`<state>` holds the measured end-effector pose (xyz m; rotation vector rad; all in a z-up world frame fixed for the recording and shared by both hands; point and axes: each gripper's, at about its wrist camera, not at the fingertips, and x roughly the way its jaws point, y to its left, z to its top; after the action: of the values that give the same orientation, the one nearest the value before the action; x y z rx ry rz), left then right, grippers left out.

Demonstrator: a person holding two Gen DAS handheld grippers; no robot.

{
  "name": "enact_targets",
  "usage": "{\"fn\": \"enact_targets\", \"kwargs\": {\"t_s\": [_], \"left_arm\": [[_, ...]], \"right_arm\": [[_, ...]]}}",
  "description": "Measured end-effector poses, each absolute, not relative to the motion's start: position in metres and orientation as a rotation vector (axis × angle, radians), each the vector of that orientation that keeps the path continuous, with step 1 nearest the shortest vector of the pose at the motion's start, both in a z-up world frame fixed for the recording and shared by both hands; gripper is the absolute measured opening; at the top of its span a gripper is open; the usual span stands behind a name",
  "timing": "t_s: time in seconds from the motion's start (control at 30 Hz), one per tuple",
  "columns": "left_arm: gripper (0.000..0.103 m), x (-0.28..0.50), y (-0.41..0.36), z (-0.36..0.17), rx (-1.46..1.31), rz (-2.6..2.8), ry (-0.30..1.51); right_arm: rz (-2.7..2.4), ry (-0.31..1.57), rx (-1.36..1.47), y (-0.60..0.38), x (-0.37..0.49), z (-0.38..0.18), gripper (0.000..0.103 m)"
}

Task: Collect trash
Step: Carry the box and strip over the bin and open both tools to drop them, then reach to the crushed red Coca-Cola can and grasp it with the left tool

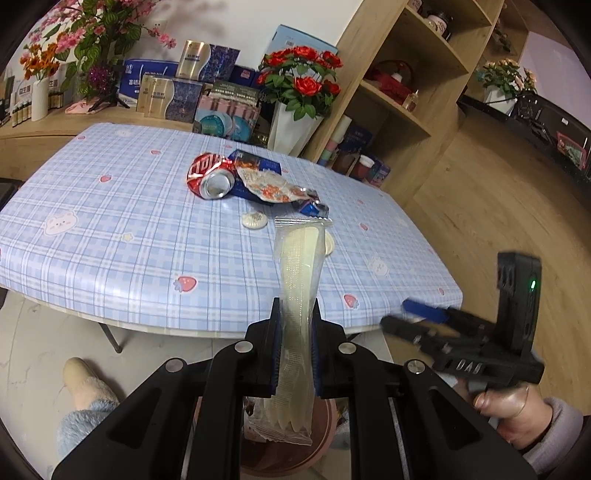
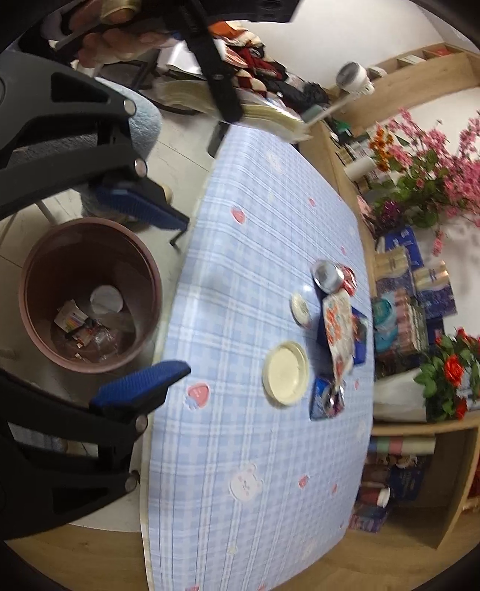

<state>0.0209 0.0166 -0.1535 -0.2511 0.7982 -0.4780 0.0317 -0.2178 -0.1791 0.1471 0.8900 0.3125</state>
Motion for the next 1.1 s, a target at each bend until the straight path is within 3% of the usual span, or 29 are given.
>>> {"fn": "enact_targets", "kwargs": {"t_s": [0.03, 0.1, 0.8, 0.9, 0.97, 1.1], "left_arm": [[0.013, 0.021, 0.015, -0.155, -0.249, -0.48, 0.803], [0.013, 0.02, 0.011, -0.159, -0.241, -0.488, 0.815], [0.014, 0.014, -0.025, -0.182, -0.155, -0.588, 0.899], [0.023, 0.014, -0.028, -0.182, -0.149, -0.596, 0.905], [0.036, 0.014, -0.027, -0.182, -0.161, -0.595, 0.901], [0.054, 0.015, -0.021, -0.18, -0.174, -0.558, 0.882]], "right_arm": [[0.285, 0.874, 0.151, -0.223, 0.032, -0.177, 0.091], [0.244, 0.843, 0.151, -0.231, 0.032, -0.173, 0.097], [0.085, 0.778, 0.194, -0.279, 0.034, -0.168, 0.097], [0.087, 0.787, 0.194, -0.278, 0.035, -0.17, 0.097], [0.087, 0.79, 0.195, -0.277, 0.034, -0.17, 0.097], [0.086, 0.796, 0.191, -0.276, 0.033, -0.171, 0.097]]}}
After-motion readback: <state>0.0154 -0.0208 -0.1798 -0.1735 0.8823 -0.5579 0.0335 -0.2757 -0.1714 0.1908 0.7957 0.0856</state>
